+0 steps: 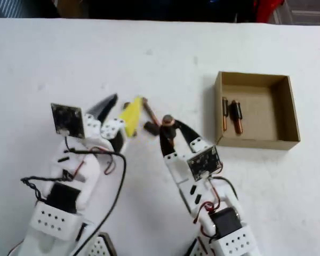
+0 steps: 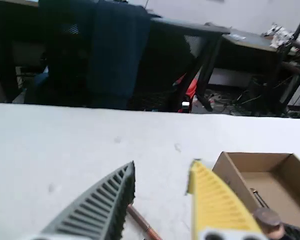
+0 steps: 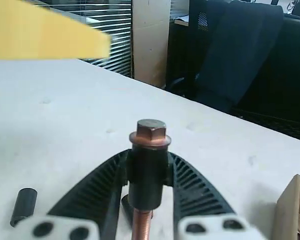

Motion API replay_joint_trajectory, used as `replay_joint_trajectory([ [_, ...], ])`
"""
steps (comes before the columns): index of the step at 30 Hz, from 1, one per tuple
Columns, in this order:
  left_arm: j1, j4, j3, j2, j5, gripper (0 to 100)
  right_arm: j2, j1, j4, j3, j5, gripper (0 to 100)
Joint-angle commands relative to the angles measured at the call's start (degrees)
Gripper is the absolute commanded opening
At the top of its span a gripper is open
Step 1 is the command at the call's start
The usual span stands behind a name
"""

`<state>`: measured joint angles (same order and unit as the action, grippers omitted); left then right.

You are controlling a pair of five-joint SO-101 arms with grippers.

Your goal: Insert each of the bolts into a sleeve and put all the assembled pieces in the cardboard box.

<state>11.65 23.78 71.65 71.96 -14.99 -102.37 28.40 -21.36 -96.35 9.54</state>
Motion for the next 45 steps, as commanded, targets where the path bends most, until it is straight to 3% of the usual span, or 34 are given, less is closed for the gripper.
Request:
replay_joint_trajectory([
  [1, -3.56, 3.60, -2.90, 0.40, 4.84, 1, -0.57, -0.92, -0.40, -0.53, 0.88, 1.7],
  [7, -5.05, 11.52, -2.90, 0.40, 13.89, 4, -0.75, -2.42, -3.82, -0.53, 0.88, 1.7],
  [16, -5.85, 22.24, -2.81, 0.40, 14.33, 2, -0.75, -2.95, -12.00, 3.78, 0.97, 1.6],
  [23, -6.90, 24.79, -0.44, 0.66, 14.42, 2, -0.31, -10.51, -20.53, 13.80, 0.97, 1.6],
  [27, -6.90, 23.03, 4.84, 6.46, 15.38, 2, -0.22, -13.49, -25.71, 19.60, 0.97, 1.6],
  [31, -6.90, 27.43, 8.00, 16.40, 16.88, 2, 0.48, -15.60, -30.55, 26.73, 3.60, 1.6],
  [38, -10.86, 37.19, 11.69, 33.19, 16.97, 2, 17.45, -19.03, -32.66, 37.36, 7.56, 1.7],
  [45, -11.65, 38.24, 11.96, 32.57, 17.14, 2, 39.25, -27.12, -26.42, 44.48, 8.70, 1.7],
])
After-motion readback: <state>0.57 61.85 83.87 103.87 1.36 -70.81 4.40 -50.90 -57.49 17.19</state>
